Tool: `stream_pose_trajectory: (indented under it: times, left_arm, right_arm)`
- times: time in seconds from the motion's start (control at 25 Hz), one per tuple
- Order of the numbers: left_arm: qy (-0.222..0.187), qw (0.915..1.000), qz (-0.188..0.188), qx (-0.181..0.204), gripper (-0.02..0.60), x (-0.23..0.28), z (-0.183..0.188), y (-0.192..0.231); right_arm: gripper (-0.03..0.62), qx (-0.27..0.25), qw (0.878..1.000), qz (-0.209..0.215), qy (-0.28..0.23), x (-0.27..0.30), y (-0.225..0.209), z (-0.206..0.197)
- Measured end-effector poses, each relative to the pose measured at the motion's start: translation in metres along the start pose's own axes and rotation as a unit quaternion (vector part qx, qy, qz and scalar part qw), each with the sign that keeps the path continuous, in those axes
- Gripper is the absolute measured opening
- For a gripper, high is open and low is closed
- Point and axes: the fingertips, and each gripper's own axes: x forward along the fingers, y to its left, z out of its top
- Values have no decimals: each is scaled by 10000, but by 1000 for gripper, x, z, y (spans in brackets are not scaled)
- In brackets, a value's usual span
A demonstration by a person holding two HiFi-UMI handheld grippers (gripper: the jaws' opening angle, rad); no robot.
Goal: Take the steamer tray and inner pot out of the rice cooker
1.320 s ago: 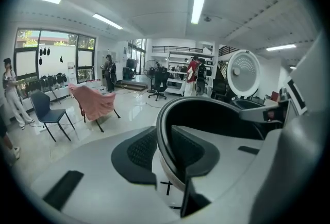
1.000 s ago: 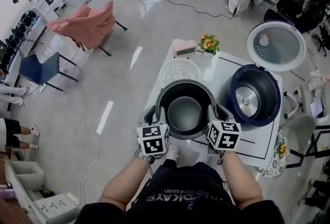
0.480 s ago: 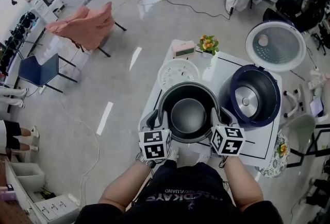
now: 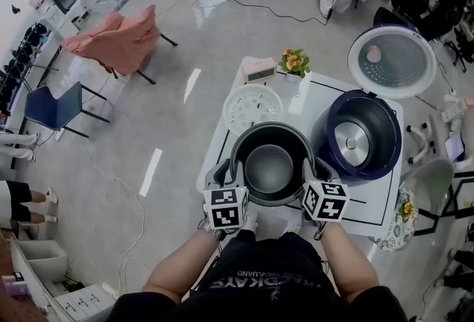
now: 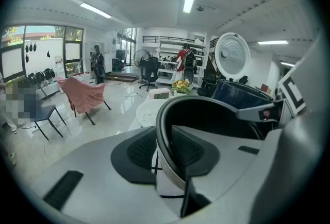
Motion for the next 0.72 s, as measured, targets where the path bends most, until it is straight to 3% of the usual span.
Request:
stream_pose_trajectory:
  times: [0.72]
  left_arm:
    - [126, 9998, -89, 135, 100, 17, -15, -2]
  right_arm:
    - [81, 51, 9999, -145, 32, 13, -9, -13]
